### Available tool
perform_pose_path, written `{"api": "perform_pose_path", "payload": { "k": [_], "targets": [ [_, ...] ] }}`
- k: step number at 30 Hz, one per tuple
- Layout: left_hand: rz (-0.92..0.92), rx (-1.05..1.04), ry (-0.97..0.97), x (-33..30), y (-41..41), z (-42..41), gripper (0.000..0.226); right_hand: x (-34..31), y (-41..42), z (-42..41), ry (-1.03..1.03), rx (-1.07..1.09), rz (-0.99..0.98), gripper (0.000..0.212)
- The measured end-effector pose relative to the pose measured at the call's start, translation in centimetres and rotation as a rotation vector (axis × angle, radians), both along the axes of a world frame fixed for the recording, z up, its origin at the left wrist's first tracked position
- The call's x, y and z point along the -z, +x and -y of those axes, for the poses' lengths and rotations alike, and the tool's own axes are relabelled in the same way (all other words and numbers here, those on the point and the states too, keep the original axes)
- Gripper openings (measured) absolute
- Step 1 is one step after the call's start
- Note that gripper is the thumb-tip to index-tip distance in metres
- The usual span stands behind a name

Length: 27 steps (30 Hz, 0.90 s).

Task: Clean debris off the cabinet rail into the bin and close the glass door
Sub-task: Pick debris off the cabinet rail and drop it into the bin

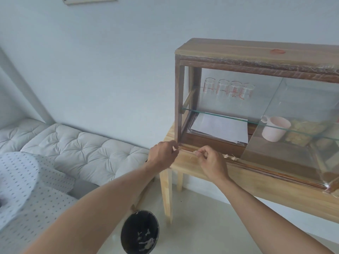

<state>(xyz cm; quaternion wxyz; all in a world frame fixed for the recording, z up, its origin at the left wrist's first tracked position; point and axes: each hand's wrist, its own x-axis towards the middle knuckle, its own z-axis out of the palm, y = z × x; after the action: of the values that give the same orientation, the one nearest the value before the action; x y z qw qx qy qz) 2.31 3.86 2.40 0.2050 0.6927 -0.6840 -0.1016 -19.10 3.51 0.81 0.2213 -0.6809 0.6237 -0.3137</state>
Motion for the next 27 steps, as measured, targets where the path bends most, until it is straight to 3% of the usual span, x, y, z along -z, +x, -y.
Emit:
{"api": "perform_pose_path", "payload": {
  "k": [15,27],
  "targets": [
    [-0.020,-0.333,0.181,5.0,13.9,-10.7,0.016,5.8,14.7,-4.7,0.141,-0.390,0.003,0.019],
    [-0.100,-0.545,0.366,15.7,18.1,-16.8,0.015,16.6,20.3,-7.4,0.296,-0.569,-0.172,0.017]
  ]
}}
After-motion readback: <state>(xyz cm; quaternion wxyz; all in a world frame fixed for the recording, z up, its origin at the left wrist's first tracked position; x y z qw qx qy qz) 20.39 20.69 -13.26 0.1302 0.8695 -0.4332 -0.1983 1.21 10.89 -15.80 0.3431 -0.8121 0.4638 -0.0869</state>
